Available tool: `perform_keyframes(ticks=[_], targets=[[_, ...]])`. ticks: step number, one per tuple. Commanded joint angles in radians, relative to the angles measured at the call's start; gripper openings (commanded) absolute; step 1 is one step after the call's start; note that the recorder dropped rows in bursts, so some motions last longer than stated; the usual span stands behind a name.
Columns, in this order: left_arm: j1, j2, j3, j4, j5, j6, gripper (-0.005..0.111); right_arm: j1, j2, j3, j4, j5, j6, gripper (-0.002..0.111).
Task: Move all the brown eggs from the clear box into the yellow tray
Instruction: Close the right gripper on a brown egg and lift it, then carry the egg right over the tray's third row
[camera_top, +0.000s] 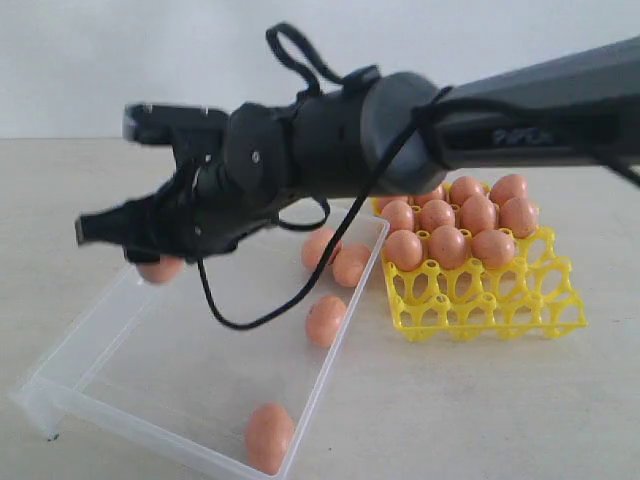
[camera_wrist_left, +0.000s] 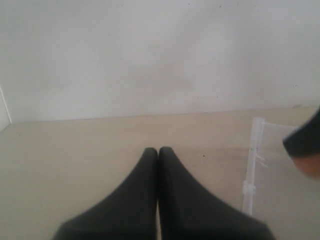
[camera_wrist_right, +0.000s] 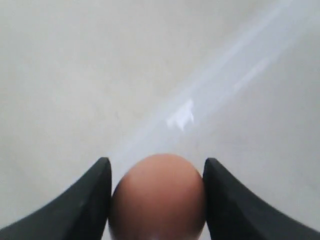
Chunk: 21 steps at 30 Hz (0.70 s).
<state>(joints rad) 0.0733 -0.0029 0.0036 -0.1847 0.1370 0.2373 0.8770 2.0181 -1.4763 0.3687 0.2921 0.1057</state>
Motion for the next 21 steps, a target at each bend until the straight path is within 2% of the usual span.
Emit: perform_keyframes(ticks=[1,3,6,10,15,18,21], targets=[[-0.001,0.003,-0.004,-0.045,0.101,-0.01,-0.004,-0.032,-0.071,-0.003,0.001,-0.139,0.051,0.0],[-0.001,0.003,-0.004,-0.047,0.167,-0.01,-0.004,-0.046,-0.083,-0.003,0.004,-0.159,0.119,0.0],[-0.001,0.003,-0.004,-0.055,0.156,-0.01,-0.004,-0.047,-0.103,-0.001,0.004,-0.208,0.156,0.0],[-0.001,0.003,-0.004,-0.055,0.156,-0.01,-0.004,0.003,-0.136,-0.001,-0.002,-0.374,0.153,0.0],[-0.001,0.003,-0.004,-0.062,0.156,-0.01,-0.004,0.074,-0.151,-0.001,0.127,-0.658,0.264,0.0],[-0.001,0.003,-0.004,-0.066,0.156,-0.01,-0.004,0.101,-0.151,-0.001,0.263,-0.776,0.256,0.0],[-0.001,0.003,-0.004,-0.066,0.156,-0.01,-0.004,0.112,-0.151,-0.001,0.319,-0.9,0.265,0.0]])
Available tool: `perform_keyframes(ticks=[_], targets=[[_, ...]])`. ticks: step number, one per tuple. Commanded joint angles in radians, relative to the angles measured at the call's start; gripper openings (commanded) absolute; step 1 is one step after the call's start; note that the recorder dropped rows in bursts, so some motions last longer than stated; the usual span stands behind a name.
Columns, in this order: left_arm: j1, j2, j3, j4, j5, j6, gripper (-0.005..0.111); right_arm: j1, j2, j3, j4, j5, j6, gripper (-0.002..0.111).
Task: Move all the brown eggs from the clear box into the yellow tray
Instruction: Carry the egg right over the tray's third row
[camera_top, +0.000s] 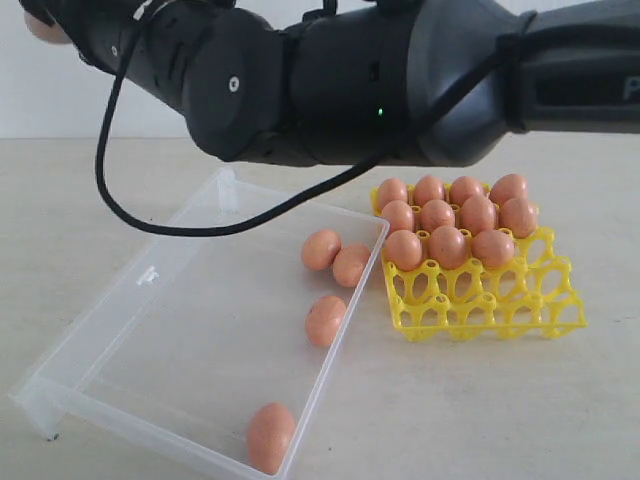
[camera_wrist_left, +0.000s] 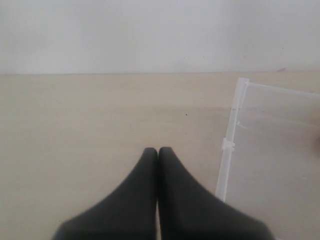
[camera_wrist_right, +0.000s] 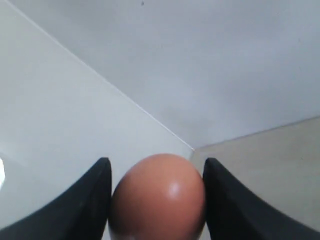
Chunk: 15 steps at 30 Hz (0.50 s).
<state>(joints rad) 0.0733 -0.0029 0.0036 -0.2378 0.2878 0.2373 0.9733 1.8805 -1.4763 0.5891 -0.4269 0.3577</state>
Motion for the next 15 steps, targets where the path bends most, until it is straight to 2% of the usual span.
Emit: perform_keyframes(ticks=[1,5,7,12,15], targets=[[-0.001,0.003,-0.004,-0.013,0.005,-0.01,-0.004,0.016,-0.013,-0.001,0.099,-0.228,0.02,0.0],[-0.001,0.003,-0.004,-0.021,0.005,-0.013,-0.004,0.009,-0.015,-0.001,0.037,-0.389,0.071,0.0],[-0.001,0.003,-0.004,-0.037,0.005,-0.013,-0.004,-0.01,-0.021,-0.001,-0.151,-0.365,0.119,0.0],[-0.001,0.003,-0.004,-0.037,0.005,-0.013,-0.004,-0.107,-0.085,-0.001,-0.918,-0.27,0.434,0.0],[-0.001,0.003,-0.004,-0.037,0.005,-0.013,-0.004,-0.18,-0.132,0.012,-1.031,-0.267,0.645,0.0]])
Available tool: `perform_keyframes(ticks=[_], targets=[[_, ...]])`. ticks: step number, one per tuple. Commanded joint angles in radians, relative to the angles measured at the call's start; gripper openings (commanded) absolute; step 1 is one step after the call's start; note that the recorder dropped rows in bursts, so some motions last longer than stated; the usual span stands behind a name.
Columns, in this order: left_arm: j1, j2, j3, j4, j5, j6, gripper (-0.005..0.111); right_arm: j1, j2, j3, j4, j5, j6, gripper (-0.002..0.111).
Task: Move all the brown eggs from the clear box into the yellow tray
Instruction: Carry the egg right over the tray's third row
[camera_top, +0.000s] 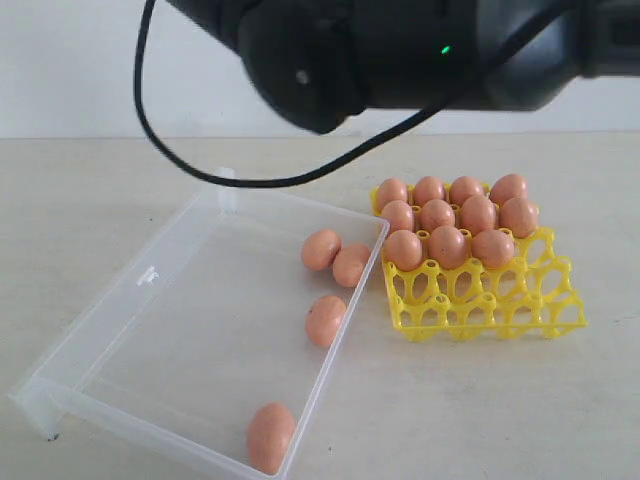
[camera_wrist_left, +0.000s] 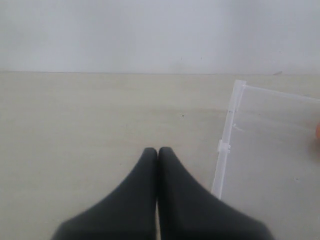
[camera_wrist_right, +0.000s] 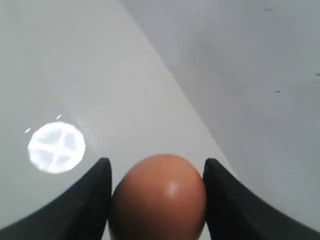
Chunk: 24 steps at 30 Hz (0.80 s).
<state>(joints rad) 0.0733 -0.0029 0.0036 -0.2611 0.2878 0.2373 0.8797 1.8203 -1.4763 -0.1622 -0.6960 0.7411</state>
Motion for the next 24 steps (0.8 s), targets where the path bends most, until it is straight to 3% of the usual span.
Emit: perform_keyframes(ticks=[1,5,11,16,17,19,22,24], targets=[[-0.001,0.003,-0.004,-0.013,0.005,-0.013,-0.004,-0.108,-0.086,0.03,-0.261,-0.018,0.284,0.0],[-0.001,0.003,-0.004,-0.013,0.005,-0.015,-0.004,-0.206,-0.177,0.223,-0.171,-0.201,0.308,0.0],[-0.001,0.003,-0.004,-0.012,0.008,-0.017,-0.004,-0.414,-0.365,0.693,-0.134,-0.367,0.293,0.0],[-0.001,0.003,-0.004,-0.012,0.008,-0.017,-0.004,-0.684,-0.5,0.988,-0.022,-0.344,0.208,0.0],[-0.001,0.003,-0.004,-0.012,0.008,-0.017,-0.004,-0.782,-0.512,1.052,0.035,-0.302,0.152,0.0],[-0.001,0.003,-0.004,-0.045,0.003,-0.023,-0.004,-0.829,-0.485,1.065,0.064,-0.152,-0.006,0.0],[-0.001,0.003,-0.004,-0.101,0.003,-0.023,-0.004,-0.829,-0.41,1.024,-0.196,0.061,-0.101,0.0],[-0.001,0.003,-0.004,-0.095,0.003,-0.023,-0.004,-0.831,-0.312,0.959,-0.586,0.145,0.204,0.0]])
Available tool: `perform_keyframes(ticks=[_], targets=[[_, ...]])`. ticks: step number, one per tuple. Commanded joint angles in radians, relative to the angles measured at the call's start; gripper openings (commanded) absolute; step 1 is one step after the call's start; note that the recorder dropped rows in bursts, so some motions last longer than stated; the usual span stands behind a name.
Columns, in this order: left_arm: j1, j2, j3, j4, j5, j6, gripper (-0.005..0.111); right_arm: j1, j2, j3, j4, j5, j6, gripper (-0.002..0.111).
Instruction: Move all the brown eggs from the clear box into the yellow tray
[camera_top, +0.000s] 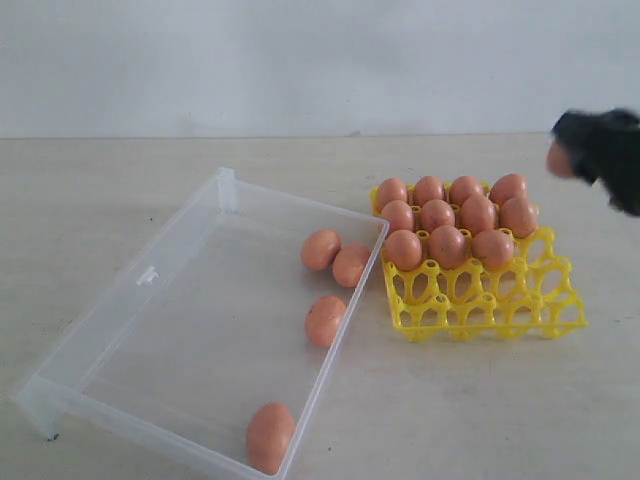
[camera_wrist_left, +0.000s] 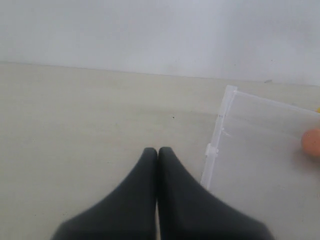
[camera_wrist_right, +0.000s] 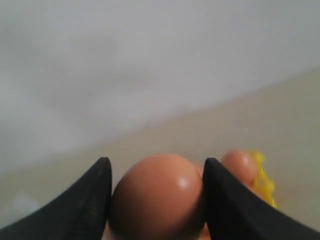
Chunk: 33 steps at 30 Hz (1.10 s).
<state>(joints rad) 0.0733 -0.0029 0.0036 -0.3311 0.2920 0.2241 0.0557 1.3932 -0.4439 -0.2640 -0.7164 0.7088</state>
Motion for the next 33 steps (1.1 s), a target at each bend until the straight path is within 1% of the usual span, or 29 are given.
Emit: perform_keyframes(ticks=[1,2,3,4,5,6,7,8,10,12,13,15,16,17,18,19,20,21,22,25,26,28,29,30,31,32,33], targets=[[-0.001,0.003,-0.004,-0.017,0.001,-0.01,-0.004,-0.017,0.152,-0.099,-0.608,0.08,0.337,0.0],[-0.001,0.003,-0.004,0.004,0.003,-0.006,-0.004,-0.017,0.178,-0.125,-0.706,-0.017,0.355,0.0],[-0.001,0.003,-0.004,0.017,0.003,-0.008,-0.004,-0.017,0.19,-0.154,-0.759,-0.052,0.363,0.0],[-0.001,0.003,-0.004,0.017,0.003,-0.008,-0.004,-0.017,0.196,-0.184,-0.765,-0.009,0.368,0.0],[-0.001,0.003,-0.004,0.017,0.003,-0.008,-0.004,-0.025,0.198,-0.236,-0.766,0.154,0.372,0.0],[-0.001,0.003,-0.004,0.027,0.003,-0.008,-0.004,-0.044,0.198,-0.277,-0.807,0.235,0.412,0.0],[-0.001,0.003,-0.004,0.036,0.003,-0.008,-0.004,-0.071,0.2,-0.307,-0.886,0.242,0.481,0.0],[-0.001,0.003,-0.004,0.055,0.003,-0.008,-0.004,-0.107,0.202,-0.332,-0.98,0.214,0.562,0.0],[-0.001,0.003,-0.004,0.093,0.003,-0.008,-0.004,-0.194,0.223,-0.41,-1.262,0.047,0.816,0.0],[-0.001,0.003,-0.004,0.112,0.003,-0.008,-0.004,-0.263,0.262,-0.487,-1.423,-0.119,0.981,0.0],[-0.001,0.003,-0.004,0.112,0.003,-0.008,-0.004,-0.29,0.283,-0.522,-1.473,-0.183,1.018,0.0],[-0.001,0.003,-0.004,0.113,0.003,-0.025,-0.004,-0.32,0.309,-0.558,-1.48,-0.245,1.047,0.0],[-0.001,0.003,-0.004,0.113,0.003,-0.125,-0.004,-0.328,0.314,-0.557,-1.48,-0.258,1.034,0.0],[-0.001,0.003,-0.004,0.113,0.003,-0.3,-0.004,-0.325,0.314,-0.543,-1.48,-0.255,1.002,0.0],[-0.001,0.003,-0.004,0.113,0.003,-0.427,-0.004,-0.324,0.314,-0.53,-1.48,-0.248,0.958,0.0],[-0.001,0.003,-0.004,0.113,0.003,-0.615,-0.004,-0.315,0.314,-0.513,-1.48,-0.227,0.916,0.0],[-0.001,0.003,-0.004,0.121,0.003,-0.718,-0.004,-0.313,0.314,-0.499,-1.48,-0.194,0.888,0.0],[-0.001,0.003,-0.004,0.135,0.003,-0.79,-0.004,-0.313,0.314,-0.482,-1.48,-0.147,0.852,0.0],[-0.001,0.003,-0.004,0.157,0.003,-0.827,-0.004,-0.313,0.314,-0.472,-1.48,-0.094,0.824,0.0],[-0.001,0.003,-0.004,0.186,0.002,-0.817,-0.004,-0.313,0.314,-0.464,-1.48,0.019,0.824,0.0],[-0.001,0.003,-0.004,0.191,0.002,-0.806,-0.004,-0.313,0.314,-0.464,-1.48,0.028,0.824,0.0],[-0.001,0.003,-0.004,0.228,0.0,-0.724,-0.004,-0.308,0.333,-0.464,-1.48,0.008,0.803,0.0],[-0.001,0.003,-0.004,0.274,0.0,-0.553,-0.004,-0.292,0.366,-0.464,-1.48,-0.006,0.756,0.0],[-0.001,0.003,-0.004,0.28,0.0,-0.454,-0.004,-0.283,0.383,-0.464,-1.48,-0.013,0.733,0.0],[-0.001,0.003,-0.004,0.28,0.0,-0.159,-0.004,-0.264,0.405,-0.464,-1.48,-0.02,0.698,0.0],[-0.001,0.003,-0.004,0.28,0.0,-0.008,-0.004,-0.259,0.411,-0.464,-1.48,-0.02,0.686,0.0],[-0.001,0.003,-0.004,0.276,0.0,0.27,-0.004,-0.243,0.421,-0.464,-1.48,-0.011,0.655,0.0]])
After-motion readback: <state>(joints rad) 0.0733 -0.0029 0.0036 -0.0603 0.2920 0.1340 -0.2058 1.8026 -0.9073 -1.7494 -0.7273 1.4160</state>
